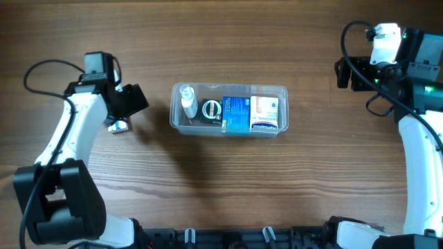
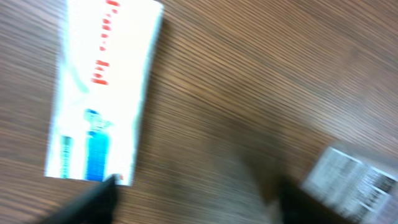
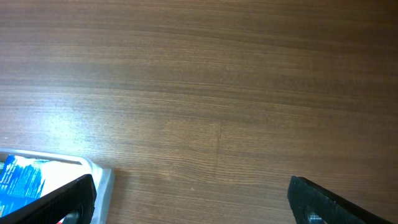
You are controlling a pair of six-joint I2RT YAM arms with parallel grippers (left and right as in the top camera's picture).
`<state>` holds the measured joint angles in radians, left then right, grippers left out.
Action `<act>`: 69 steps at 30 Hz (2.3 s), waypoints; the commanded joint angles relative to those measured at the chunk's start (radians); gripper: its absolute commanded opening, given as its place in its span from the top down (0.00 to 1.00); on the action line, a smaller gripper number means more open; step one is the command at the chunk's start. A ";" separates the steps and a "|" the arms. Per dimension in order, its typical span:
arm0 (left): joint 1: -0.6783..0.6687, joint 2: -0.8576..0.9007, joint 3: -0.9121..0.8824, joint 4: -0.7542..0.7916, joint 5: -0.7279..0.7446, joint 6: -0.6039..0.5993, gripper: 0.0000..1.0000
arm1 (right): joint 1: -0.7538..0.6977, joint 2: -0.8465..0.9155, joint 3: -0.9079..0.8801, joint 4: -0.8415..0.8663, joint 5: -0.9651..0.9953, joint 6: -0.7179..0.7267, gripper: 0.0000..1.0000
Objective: Pack container
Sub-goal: 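Move left gripper back toward white Panadol box, then grasp white Panadol box with left gripper and lift it, then carry Panadol box with left gripper into container's right side, release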
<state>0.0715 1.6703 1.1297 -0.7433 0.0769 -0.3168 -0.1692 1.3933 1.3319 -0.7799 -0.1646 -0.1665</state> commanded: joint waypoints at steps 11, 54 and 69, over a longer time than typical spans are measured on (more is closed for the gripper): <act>0.077 0.038 0.002 0.138 -0.202 0.340 0.00 | -0.001 0.006 0.001 0.002 -0.017 -0.010 0.00; -0.043 -0.273 0.062 0.147 -0.058 0.388 0.71 | -0.001 0.006 0.001 0.002 -0.017 -0.010 0.00; -0.814 -0.236 0.062 0.317 -0.059 0.726 0.73 | -0.001 0.006 0.001 0.002 -0.017 -0.011 0.01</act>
<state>-0.6895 1.3685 1.1786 -0.4271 0.0166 0.2424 -0.1692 1.3933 1.3319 -0.7799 -0.1646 -0.1665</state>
